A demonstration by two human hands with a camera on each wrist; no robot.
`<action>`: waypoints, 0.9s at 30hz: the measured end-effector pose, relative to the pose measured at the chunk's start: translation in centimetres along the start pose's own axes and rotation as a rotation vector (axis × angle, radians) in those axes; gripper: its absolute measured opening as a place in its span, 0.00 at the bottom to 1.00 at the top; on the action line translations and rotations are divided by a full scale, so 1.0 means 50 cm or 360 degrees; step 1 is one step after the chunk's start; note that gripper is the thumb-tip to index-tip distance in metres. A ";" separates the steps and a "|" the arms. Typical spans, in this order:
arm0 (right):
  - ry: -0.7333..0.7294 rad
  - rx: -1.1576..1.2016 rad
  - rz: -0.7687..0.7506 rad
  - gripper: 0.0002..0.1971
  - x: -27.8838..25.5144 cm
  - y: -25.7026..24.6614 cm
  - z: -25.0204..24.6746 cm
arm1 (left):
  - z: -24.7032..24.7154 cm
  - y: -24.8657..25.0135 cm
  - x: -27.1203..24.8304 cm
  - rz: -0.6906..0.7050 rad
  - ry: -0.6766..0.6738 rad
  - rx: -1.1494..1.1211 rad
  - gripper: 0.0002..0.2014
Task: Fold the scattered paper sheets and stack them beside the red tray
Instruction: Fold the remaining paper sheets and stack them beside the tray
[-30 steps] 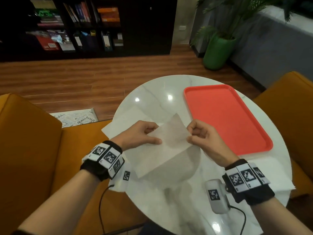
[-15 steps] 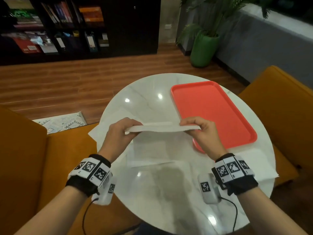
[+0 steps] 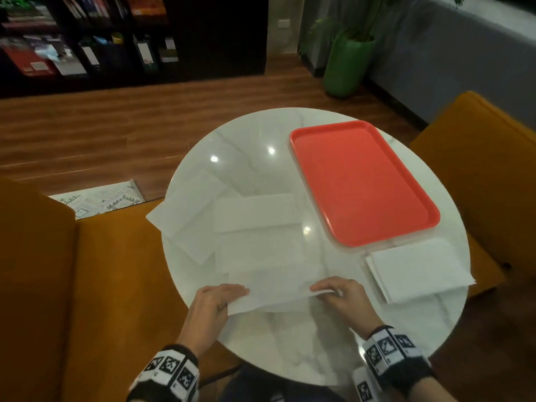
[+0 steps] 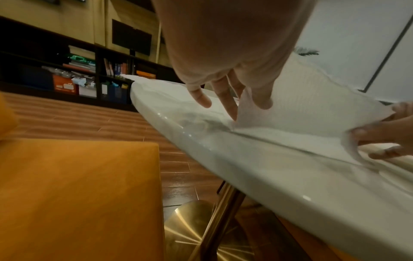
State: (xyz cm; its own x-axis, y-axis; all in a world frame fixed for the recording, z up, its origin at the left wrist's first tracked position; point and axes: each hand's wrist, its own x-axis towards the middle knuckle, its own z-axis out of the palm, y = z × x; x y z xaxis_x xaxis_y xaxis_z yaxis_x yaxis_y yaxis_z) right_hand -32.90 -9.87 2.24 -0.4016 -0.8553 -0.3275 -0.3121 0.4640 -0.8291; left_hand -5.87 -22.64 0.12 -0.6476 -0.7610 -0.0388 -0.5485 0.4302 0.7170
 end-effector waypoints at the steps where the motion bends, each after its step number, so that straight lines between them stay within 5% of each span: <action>1: 0.0021 0.0021 0.0018 0.11 0.003 -0.001 0.000 | 0.002 0.001 -0.001 -0.0040 0.0015 -0.0088 0.18; 5: 0.0195 -0.0004 0.0065 0.04 0.037 -0.030 -0.001 | -0.014 0.018 0.017 -0.0371 0.0064 -0.0411 0.16; 7: 0.0244 -0.0100 0.0122 0.10 0.058 -0.041 0.001 | -0.023 0.032 0.033 -0.0435 0.0082 -0.0484 0.12; 9: 0.0245 -0.0225 0.0231 0.12 0.074 -0.042 0.002 | -0.023 0.045 0.042 -0.0446 0.0126 -0.0433 0.22; 13: 0.0152 -0.0345 0.0362 0.04 0.079 -0.042 0.010 | -0.010 0.053 0.034 -0.0218 0.0275 0.0128 0.31; 15: 0.0236 -0.0469 0.0367 0.14 0.075 -0.047 0.014 | 0.008 0.051 0.020 -0.0059 0.0193 0.0337 0.28; 20: 0.0352 -0.0729 -0.0135 0.19 0.033 -0.089 0.060 | 0.062 0.038 -0.023 0.0188 -0.0217 0.0743 0.27; 23: 0.0052 -0.0824 -0.0467 0.21 -0.009 -0.087 0.128 | 0.089 0.021 -0.051 0.0138 -0.0344 0.0887 0.32; 27: -0.0586 -0.1131 -0.0431 0.28 -0.058 -0.033 0.192 | 0.102 0.002 -0.075 0.0148 -0.0407 0.0984 0.37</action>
State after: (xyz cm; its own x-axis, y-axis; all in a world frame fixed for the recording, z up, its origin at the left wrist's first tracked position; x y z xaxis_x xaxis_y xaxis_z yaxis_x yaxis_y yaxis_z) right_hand -22.94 -10.38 0.22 0.0327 -0.9212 -0.3877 -0.8740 0.1618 -0.4582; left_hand -6.20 -17.29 -3.22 -0.7700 -0.6010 -0.2143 -0.6368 0.7452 0.1980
